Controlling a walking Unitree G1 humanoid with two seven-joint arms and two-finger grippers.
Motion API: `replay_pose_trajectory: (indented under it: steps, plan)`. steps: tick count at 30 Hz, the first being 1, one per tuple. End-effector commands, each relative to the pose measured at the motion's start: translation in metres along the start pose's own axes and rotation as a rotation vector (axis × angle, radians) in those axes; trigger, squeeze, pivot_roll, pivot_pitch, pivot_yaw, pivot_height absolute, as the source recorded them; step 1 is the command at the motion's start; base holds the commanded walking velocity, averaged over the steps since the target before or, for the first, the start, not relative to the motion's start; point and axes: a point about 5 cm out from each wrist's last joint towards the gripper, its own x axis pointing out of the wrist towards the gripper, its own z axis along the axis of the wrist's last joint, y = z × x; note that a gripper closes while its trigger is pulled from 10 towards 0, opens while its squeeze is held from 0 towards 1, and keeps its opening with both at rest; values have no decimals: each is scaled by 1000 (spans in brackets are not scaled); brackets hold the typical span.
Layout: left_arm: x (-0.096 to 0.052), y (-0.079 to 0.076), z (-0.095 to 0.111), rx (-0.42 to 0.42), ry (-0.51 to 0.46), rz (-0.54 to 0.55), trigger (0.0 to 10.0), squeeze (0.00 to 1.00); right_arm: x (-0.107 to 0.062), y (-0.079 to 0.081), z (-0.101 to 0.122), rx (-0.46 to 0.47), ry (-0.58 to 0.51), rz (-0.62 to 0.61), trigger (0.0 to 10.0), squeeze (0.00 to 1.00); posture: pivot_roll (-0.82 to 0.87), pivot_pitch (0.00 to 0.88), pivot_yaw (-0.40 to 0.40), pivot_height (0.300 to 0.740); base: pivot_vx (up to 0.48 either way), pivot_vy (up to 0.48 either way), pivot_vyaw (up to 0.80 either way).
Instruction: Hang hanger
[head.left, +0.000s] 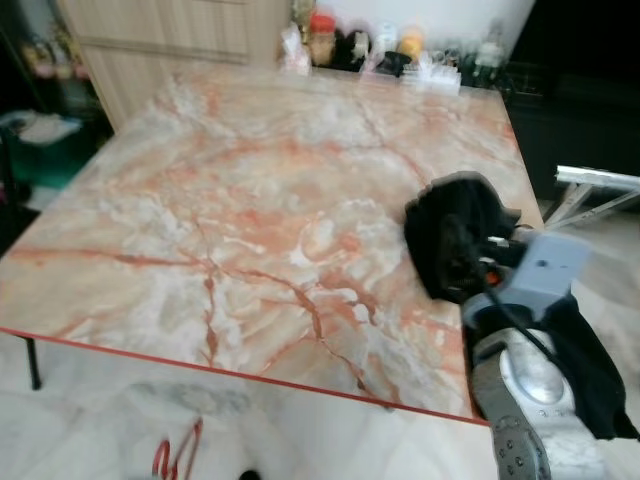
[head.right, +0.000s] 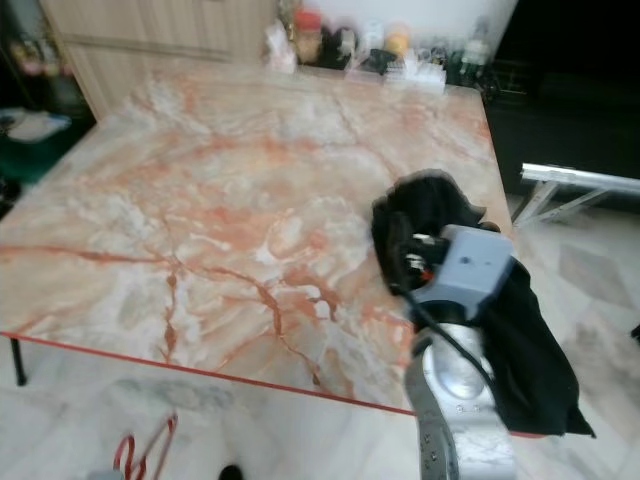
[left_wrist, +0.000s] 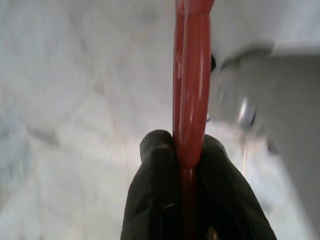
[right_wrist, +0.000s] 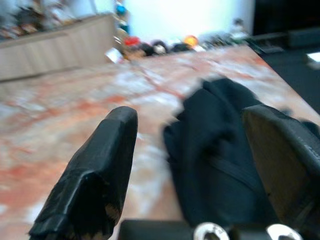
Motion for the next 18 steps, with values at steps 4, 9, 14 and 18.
replay_pose_trajectory:
  steps: [4, 9, 14, 18]
  plan:
    - [1, 3, 4, 9, -3, -2, 10000, 0, -1, -5, 0, 1, -6, -25, 10000, 0, 6, 161, -44, 740, -254, 0, 0]
    - [0, 4, 4, 10, -2, -2, 10000, 0, -2, -5, 0, 3, -6, -25, 10000, 0, 7, 163, -42, 740, -256, 0, 0]
    - [0, 4, 3, 7, -3, -2, 10000, 0, -1, -5, 0, 2, -8, -28, 10000, 0, 7, 168, -44, 740, -258, 0, 0]
    - [0, 3, 3, 6, -2, 0, 10000, 0, 0, -6, 0, 1, -10, -35, 10000, 0, 7, 170, -47, 740, -255, 0, 0]
